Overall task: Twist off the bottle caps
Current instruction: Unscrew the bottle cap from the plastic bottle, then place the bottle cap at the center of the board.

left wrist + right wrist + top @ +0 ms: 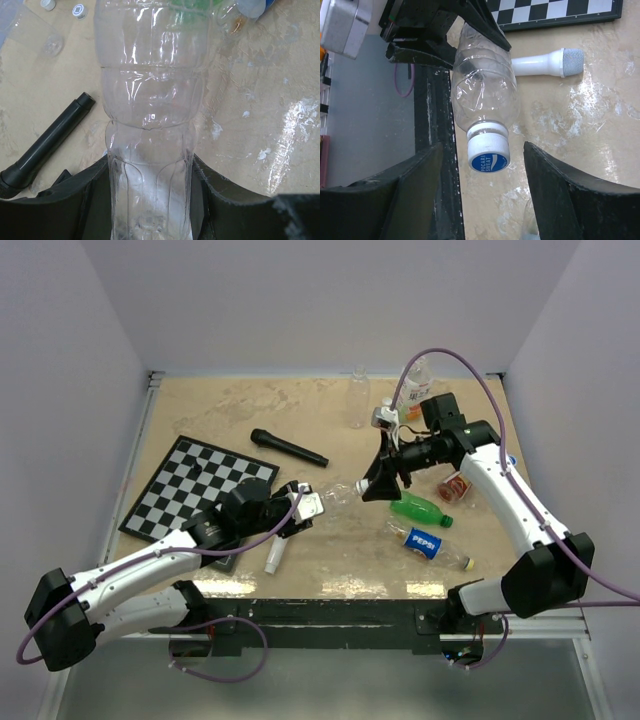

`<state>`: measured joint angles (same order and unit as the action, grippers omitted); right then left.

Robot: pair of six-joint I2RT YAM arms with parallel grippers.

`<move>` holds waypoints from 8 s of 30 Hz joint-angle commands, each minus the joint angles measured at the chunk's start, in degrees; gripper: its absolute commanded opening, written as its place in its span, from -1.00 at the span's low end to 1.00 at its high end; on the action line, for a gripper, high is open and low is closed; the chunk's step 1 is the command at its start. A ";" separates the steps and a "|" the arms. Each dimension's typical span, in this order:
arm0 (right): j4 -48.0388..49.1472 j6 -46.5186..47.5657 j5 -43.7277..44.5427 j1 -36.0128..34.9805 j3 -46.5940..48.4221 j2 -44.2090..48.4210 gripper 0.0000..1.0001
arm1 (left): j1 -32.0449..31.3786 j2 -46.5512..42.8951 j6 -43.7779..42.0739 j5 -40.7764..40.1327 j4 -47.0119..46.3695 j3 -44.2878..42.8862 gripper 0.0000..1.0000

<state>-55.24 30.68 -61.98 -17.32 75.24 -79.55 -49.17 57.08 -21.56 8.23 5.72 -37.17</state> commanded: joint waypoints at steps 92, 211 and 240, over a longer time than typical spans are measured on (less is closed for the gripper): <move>-2.50 42.90 15.56 1.50 -1.59 17.23 0.58 | 0.30 -0.21 0.91 -0.14 -0.62 -1.15 -0.94; -16.74 79.87 18.29 4.31 2.64 13.10 -1.00 | 0.30 -0.13 1.08 1.35 -0.53 -1.42 -0.95; 28.78 8.71 27.87 24.53 -8.44 1.24 -0.94 | 0.30 -1.62 1.26 -0.41 -0.27 -1.68 -0.95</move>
<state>-35.35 48.64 -36.51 6.61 67.11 -77.25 -48.99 56.99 -21.52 8.08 5.80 -38.24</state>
